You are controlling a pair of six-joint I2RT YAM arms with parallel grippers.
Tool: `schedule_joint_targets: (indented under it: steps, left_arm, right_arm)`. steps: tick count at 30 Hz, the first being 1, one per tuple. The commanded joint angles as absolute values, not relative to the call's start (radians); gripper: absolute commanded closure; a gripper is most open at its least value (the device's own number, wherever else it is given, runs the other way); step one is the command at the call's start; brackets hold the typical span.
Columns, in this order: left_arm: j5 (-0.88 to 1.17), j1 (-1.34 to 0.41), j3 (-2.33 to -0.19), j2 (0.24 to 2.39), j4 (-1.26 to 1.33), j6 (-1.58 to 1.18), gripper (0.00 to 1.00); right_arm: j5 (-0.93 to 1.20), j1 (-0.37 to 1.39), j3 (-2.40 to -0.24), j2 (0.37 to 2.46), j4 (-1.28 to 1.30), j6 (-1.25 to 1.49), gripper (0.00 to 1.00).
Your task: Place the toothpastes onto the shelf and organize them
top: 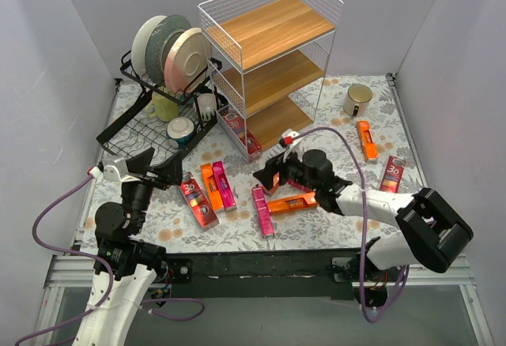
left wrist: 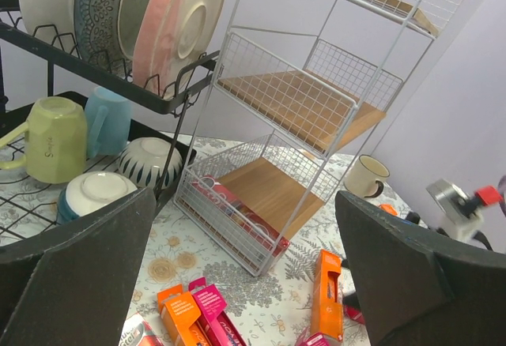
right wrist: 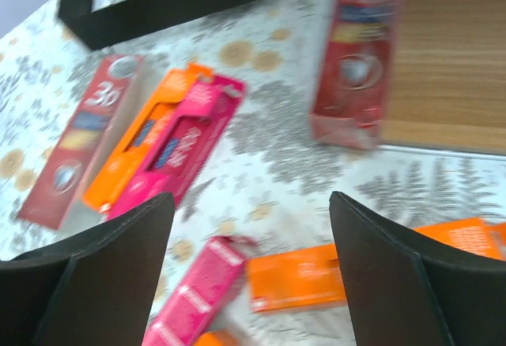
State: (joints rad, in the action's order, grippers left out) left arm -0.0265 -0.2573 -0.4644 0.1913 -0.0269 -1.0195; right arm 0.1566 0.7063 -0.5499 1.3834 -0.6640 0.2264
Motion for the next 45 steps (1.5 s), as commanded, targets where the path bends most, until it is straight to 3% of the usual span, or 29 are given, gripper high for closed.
schedule_joint_targets:
  steps: [1, 7, 13, 29, 33, 40, 45]
  left_arm:
    - [-0.061, -0.259, -0.463, 0.193, -0.041, -1.02, 0.02]
    - [-0.097, -0.259, -0.468, 0.193, -0.052, -1.028, 0.02]
    - [-0.126, -0.261, -0.472, 0.19, -0.061, -1.032, 0.02]
    - [-0.147, -0.259, -0.472, 0.183, -0.067, -1.037, 0.02]
    - [-0.147, -0.259, -0.472, 0.183, -0.069, -1.037, 0.02]
    - [-0.149, -0.259, -0.472, 0.186, -0.069, -1.037, 0.02]
    - [-0.146, -0.261, -0.471, 0.187, -0.066, -1.037, 0.02]
  right_arm:
    - [-0.079, 0.91, -0.522, 1.328, -0.589, 0.18, 0.1]
    - [-0.15, 1.167, -0.632, 1.419, -0.523, 0.141, 0.06]
    - [-0.166, 1.308, -0.82, 1.584, -0.408, 0.114, 0.03]
    - [-0.244, 1.379, -1.204, 1.903, -0.063, 0.133, 0.03]
    - [-0.314, 1.388, -1.249, 1.942, -0.006, 0.133, 0.07]
    - [-0.52, 1.388, -1.211, 1.919, 0.089, 0.176, 0.13]
    - [-0.552, 1.382, -1.105, 1.829, 0.063, 0.137, 0.16]
